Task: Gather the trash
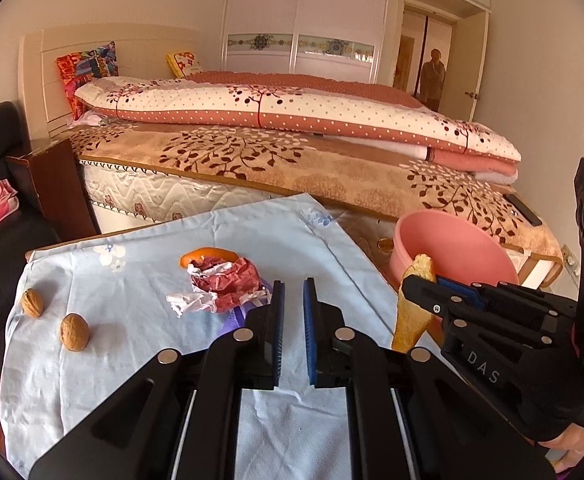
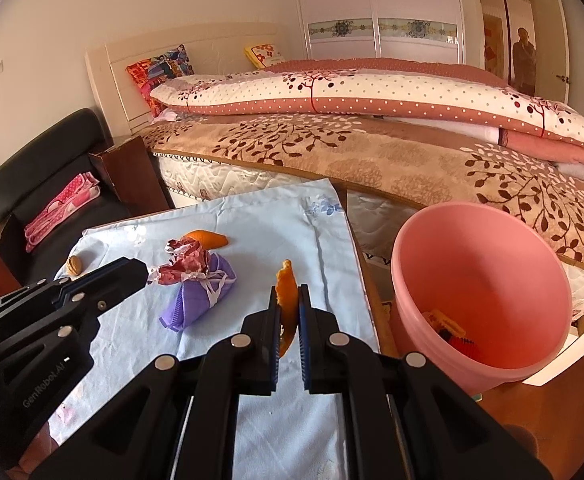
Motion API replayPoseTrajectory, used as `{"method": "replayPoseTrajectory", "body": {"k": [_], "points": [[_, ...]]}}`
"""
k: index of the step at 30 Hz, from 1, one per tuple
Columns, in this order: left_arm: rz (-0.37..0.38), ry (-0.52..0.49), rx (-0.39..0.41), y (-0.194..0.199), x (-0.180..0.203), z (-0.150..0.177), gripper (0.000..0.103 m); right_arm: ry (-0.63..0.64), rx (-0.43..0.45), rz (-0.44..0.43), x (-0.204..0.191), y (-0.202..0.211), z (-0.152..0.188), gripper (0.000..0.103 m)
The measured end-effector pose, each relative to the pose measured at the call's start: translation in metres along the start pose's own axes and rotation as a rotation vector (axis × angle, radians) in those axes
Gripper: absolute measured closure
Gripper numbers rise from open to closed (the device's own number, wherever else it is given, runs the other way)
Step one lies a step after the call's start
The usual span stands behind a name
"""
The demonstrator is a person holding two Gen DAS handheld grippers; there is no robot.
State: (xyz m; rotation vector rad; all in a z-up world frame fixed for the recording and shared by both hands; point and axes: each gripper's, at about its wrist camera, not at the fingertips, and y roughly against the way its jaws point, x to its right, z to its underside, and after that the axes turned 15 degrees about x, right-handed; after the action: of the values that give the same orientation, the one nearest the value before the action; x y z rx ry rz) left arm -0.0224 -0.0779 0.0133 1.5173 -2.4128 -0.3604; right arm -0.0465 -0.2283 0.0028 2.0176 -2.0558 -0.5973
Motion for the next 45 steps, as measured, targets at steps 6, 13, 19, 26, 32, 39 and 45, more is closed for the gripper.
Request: {"method": "replayPoseTrajectory", "body": {"k": [6, 13, 19, 26, 32, 39, 45], "points": [[-0.021, 0.013, 0.030, 0.009, -0.003, -0.007, 0.094, 0.015, 0.021, 0.008, -0.002, 0.006, -0.005, 0.096], [-0.033, 0.019, 0.056, 0.017, -0.007, -0.015, 0.094, 0.010, 0.032, -0.006, -0.004, 0.010, -0.009, 0.096], [-0.062, 0.021, 0.082, 0.029, -0.021, -0.021, 0.094, 0.025, 0.041, -0.042, -0.015, 0.008, -0.011, 0.096], [-0.085, 0.046, 0.108, 0.042, -0.039, -0.025, 0.094, 0.050, 0.036, -0.087, -0.025, 0.001, -0.012, 0.096], [-0.135, 0.056, 0.108, 0.052, -0.055, -0.029, 0.094, 0.060, 0.041, -0.115, -0.028, -0.004, -0.013, 0.096], [-0.168, 0.051, 0.095, 0.052, -0.054, -0.035, 0.094, 0.032, 0.053, -0.134, -0.013, -0.006, -0.017, 0.096], [-0.099, 0.020, 0.075, 0.030, -0.020, -0.040, 0.094, -0.001, 0.086, -0.079, 0.019, 0.004, -0.025, 0.096]]}}
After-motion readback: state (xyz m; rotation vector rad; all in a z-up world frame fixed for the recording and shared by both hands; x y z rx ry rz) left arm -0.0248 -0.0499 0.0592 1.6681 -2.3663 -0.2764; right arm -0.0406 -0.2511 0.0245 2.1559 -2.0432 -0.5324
